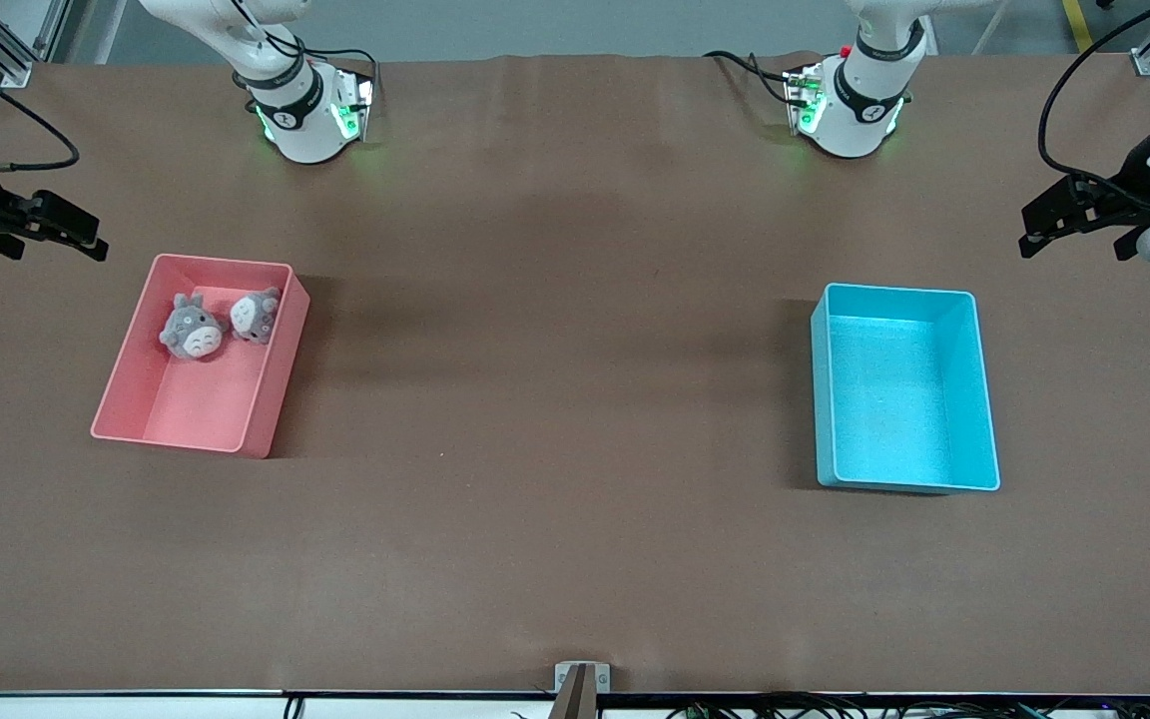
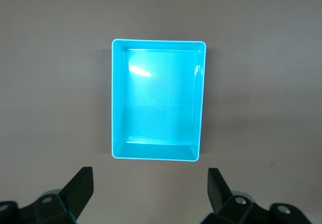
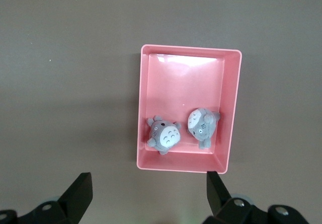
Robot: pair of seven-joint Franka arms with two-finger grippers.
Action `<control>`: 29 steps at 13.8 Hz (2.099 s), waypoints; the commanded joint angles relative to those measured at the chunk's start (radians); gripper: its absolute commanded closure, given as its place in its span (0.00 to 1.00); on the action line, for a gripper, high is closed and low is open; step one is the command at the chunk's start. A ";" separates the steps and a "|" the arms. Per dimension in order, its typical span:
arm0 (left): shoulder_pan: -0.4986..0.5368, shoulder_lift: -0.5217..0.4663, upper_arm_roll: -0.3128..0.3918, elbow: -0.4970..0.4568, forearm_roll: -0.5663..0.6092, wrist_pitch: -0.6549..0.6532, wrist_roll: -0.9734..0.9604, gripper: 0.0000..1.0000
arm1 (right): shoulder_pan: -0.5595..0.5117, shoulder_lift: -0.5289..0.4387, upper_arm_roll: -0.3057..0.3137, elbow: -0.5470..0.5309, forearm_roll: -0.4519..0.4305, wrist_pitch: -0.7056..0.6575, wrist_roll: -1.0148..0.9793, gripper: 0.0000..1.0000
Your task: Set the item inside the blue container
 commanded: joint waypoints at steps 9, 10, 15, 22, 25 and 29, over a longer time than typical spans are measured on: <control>0.004 0.015 -0.004 0.036 0.013 -0.006 0.007 0.00 | 0.002 -0.023 -0.005 -0.021 -0.008 0.017 0.005 0.00; 0.006 0.013 -0.007 0.035 0.012 -0.008 0.007 0.00 | -0.001 -0.022 -0.005 -0.009 -0.008 0.016 -0.001 0.00; 0.004 0.009 -0.010 0.030 0.012 -0.046 0.001 0.00 | 0.006 0.015 -0.005 0.024 -0.040 0.014 0.002 0.00; 0.003 0.007 -0.013 0.024 0.012 -0.046 -0.014 0.00 | -0.014 0.107 -0.011 0.028 -0.044 0.071 -0.001 0.00; 0.003 0.007 -0.013 0.021 0.012 -0.046 -0.014 0.00 | -0.046 0.109 -0.014 -0.051 -0.047 0.089 0.007 0.00; 0.003 0.005 -0.013 0.021 0.012 -0.046 -0.013 0.00 | -0.082 0.071 -0.014 -0.273 -0.054 0.245 0.007 0.00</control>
